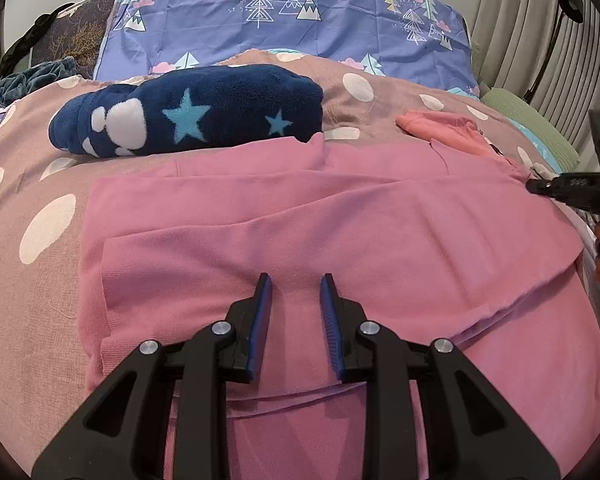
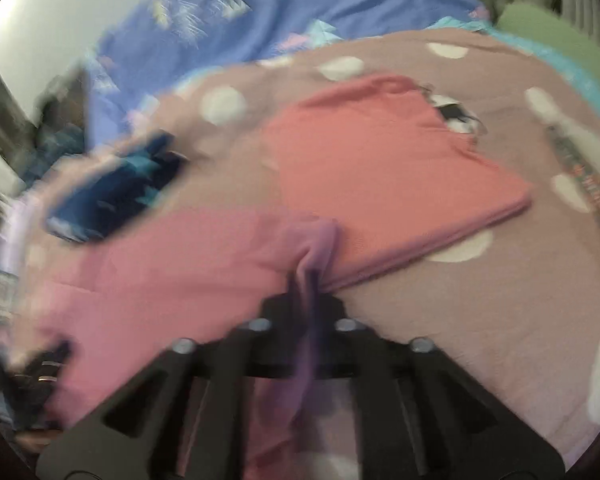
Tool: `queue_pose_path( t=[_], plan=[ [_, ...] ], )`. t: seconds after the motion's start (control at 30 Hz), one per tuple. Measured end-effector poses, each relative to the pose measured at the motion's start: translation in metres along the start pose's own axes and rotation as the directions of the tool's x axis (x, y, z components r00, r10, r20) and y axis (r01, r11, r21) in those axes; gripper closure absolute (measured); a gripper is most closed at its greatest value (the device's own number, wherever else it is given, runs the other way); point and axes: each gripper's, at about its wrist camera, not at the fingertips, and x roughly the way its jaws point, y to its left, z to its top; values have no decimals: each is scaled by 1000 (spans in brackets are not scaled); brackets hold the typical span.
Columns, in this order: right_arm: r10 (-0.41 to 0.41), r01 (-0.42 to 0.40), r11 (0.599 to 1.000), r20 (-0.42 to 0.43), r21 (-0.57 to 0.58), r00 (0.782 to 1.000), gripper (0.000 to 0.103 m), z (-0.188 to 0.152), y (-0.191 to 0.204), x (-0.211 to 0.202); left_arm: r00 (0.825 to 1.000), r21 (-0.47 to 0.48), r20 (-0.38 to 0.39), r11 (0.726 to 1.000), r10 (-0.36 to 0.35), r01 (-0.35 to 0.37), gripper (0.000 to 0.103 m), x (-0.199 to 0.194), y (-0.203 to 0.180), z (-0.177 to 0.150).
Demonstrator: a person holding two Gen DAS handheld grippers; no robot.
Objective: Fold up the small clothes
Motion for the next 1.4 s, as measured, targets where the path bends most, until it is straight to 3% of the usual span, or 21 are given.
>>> queue_pose_path(
  t=[0.03, 0.07, 0.1, 0.13, 0.17, 0.2, 0.27, 0.3, 0.37, 0.43, 0.53, 0.57, 0.7, 0.83, 0.87, 0.9, 0.93, 0.97, 1.13, 1.2, 1.4],
  plan=[
    [0, -1, 1000, 29, 26, 1000, 101, 0, -4, -1, 1000, 0, -1, 1000, 1, -1, 76, 0, 0, 0],
    [-50, 46, 997, 67, 60, 996, 102, 1, -11, -5, 1000, 0, -1, 1000, 1, -1, 76, 0, 0, 0],
    [-156, 148, 986, 99, 79, 983, 101, 0, -14, -10, 1000, -2, -1, 1000, 0, 0, 76, 0, 0, 0],
    [-212, 204, 976, 115, 81, 970, 101, -2, -16, -16, 1000, -3, -1, 1000, -3, 3, 76, 0, 0, 0],
    [-142, 134, 988, 111, 73, 984, 100, -8, -17, -24, 1000, -3, -1, 1000, -5, 5, 76, 0, 0, 1],
    [42, -49, 996, 93, 77, 995, 100, -20, -17, -38, 1000, -4, -1, 1000, -6, 6, 76, 1, 0, 1],
    [196, -201, 979, 103, 38, 975, 99, -42, -7, -63, 1000, -2, -1, 1000, -4, 4, 76, 0, 0, 0],
    [202, -201, 979, 117, -24, 972, 99, -54, 3, -75, 1000, -1, -1, 1000, -3, 3, 76, 0, 1, 0],
    [121, -107, 983, 91, -152, 988, 97, -80, 22, -79, 1000, 0, -1, 1000, -2, 2, 76, 1, 1, 1],
    [-15, 18, 988, 26, -151, 1000, 103, -99, 11, -56, 1000, -1, -1, 1000, -6, 6, 76, 1, 1, 1],
    [154, -154, 988, 52, -5, 987, 103, -110, -24, -44, 1000, -4, -1, 1000, -11, 11, 75, 1, 1, 1],
    [163, -164, 986, 62, 13, 985, 103, -109, -23, -46, 1000, -5, -1, 1000, -12, 12, 75, 1, 1, 1],
    [77, -72, 995, 80, -62, 994, 103, -114, -1, -46, 1000, -18, 10, 999, -27, 27, 75, -3, 3, 1],
    [170, -173, 985, 92, 27, 981, 103, -114, -21, -52, 999, -52, 48, 999, -6, 9, 74, -40, 16, -6],
    [211, -218, 973, 88, 74, 974, 97, -118, -30, -62, 998, -49, 60, 999, -1, 4, 68, -59, 21, -14],
    [242, -251, 963, 91, 102, 966, 90, -124, -39, -73, 998, -42, 66, 999, 2, 0, 55, -75, 27, -23],
    [256, -265, 957, 91, 117, 962, 71, -134, -43, -84, 998, -36, 67, 999, 7, -4, 49, -86, 31, -30],
    [267, -277, 955, 100, 110, 959, 68, -142, -47, -91, 998, -24, 59, 1000, 14, -13, 47, -102, 38, -45],
    [324, -327, 944, 70, 39, 944, 64, -196, -49, -134, 996, -14, -83, 999, 31, -33, 47, -132, 57, -115],
    [341, -342, 939, 44, 31, 939, 64, -217, -51, -147, 996, 13, -77, 999, 43, -42, 47, -146, 51, -144],
    [410, -408, 910, -19, 70, 912, 64, -264, -61, -175, 992, -29, -85, 995, -93, 91, 47, -176, 36, -182]
  ],
)
